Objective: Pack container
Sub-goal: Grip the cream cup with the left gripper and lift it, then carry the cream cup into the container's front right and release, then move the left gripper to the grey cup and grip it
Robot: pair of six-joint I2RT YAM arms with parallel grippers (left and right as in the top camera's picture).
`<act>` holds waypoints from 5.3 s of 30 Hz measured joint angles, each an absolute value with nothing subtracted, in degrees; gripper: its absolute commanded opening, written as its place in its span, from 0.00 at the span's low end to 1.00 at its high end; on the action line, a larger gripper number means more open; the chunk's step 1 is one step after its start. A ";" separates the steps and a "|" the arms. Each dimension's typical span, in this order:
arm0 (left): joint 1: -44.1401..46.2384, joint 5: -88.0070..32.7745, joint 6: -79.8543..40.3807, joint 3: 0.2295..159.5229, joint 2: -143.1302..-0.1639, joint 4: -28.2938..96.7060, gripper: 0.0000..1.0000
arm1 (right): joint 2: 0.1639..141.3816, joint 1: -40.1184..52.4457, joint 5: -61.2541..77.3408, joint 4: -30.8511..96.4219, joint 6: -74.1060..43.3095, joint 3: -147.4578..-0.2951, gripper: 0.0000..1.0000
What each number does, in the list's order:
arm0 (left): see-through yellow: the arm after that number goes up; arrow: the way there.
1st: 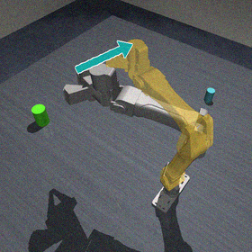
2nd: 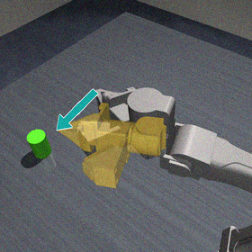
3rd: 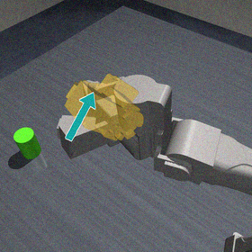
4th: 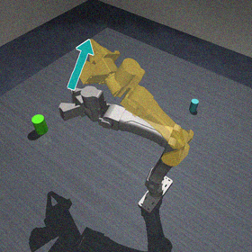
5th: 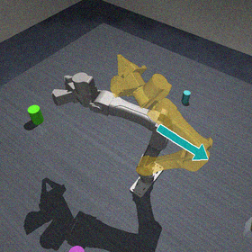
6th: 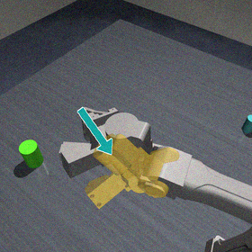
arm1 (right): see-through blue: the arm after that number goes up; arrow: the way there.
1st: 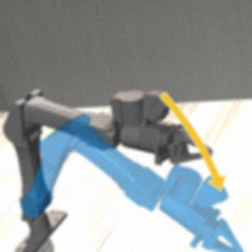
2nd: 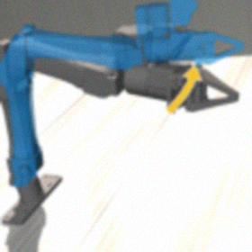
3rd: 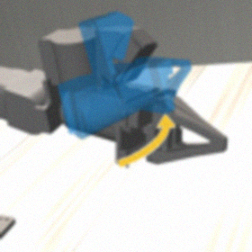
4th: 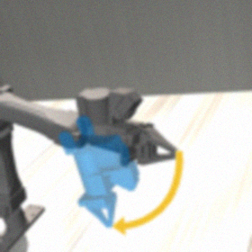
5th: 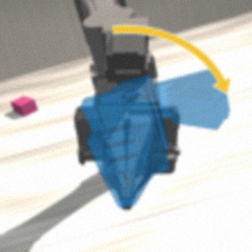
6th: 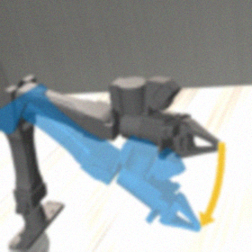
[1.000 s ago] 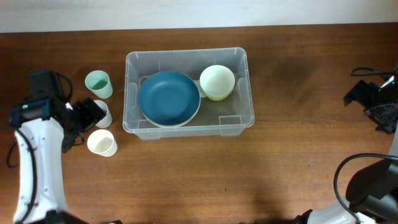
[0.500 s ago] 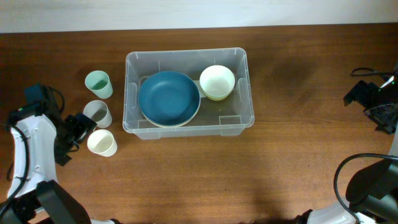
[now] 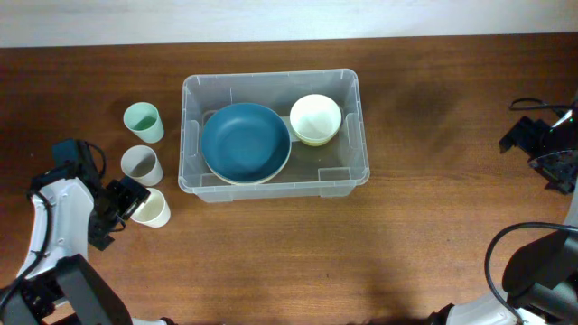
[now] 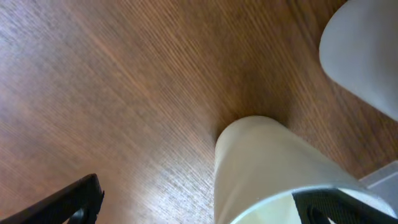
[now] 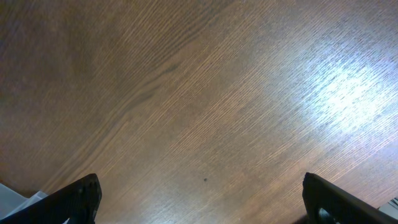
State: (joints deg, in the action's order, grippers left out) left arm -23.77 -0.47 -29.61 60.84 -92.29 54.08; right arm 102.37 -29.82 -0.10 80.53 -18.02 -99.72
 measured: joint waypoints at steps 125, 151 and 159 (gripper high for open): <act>32.62 3.68 -23.53 88.09 -113.08 37.15 0.52 | 102.37 -29.82 -0.10 80.53 -18.00 -99.72 0.99; -14.26 12.19 -28.36 123.20 -113.16 84.64 0.99 | 102.37 -29.82 -0.10 80.51 -18.04 -99.72 0.99; -17.96 6.33 -27.00 105.19 -113.06 74.83 0.99 | 102.37 -29.82 -0.12 80.53 -18.02 -99.72 0.99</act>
